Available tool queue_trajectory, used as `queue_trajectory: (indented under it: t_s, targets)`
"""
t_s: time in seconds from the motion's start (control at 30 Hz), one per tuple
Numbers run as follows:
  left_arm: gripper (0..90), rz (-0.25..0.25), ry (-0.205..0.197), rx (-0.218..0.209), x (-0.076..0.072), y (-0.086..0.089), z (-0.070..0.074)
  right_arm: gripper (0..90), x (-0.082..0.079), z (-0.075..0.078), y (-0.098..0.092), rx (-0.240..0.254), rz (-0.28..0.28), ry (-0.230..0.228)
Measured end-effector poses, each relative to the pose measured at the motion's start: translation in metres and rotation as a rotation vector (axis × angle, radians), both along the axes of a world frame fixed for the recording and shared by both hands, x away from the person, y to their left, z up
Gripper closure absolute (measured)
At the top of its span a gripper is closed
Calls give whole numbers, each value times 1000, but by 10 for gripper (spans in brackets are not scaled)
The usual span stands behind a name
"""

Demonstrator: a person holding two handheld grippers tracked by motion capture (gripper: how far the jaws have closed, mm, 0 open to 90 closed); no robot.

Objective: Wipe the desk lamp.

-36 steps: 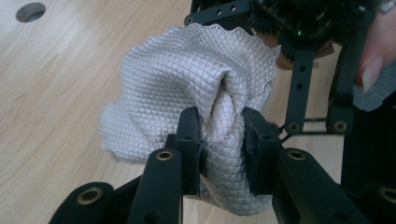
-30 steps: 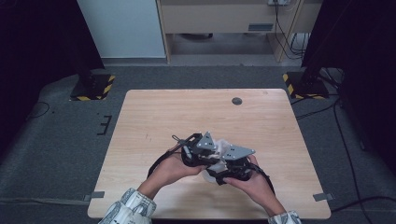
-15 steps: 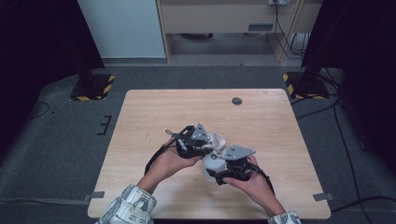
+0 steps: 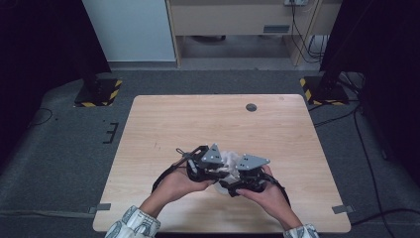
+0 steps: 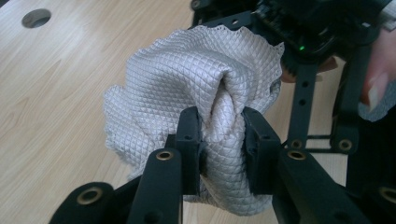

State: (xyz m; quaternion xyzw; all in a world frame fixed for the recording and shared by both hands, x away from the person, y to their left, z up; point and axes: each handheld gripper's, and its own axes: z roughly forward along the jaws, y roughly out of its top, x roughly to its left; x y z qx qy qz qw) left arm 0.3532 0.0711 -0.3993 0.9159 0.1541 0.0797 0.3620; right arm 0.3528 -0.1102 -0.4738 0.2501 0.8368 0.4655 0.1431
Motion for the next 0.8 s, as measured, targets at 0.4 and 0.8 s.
queue_trajectory:
  t_s: [0.4,0.8]
  targets:
    - [700,42,-6,-15,20,-16,-1,91,0,0,0,0,1,-4]
    - [700,143,-24,-24,36,13,-3,91,0,0,0,0,-1,2]
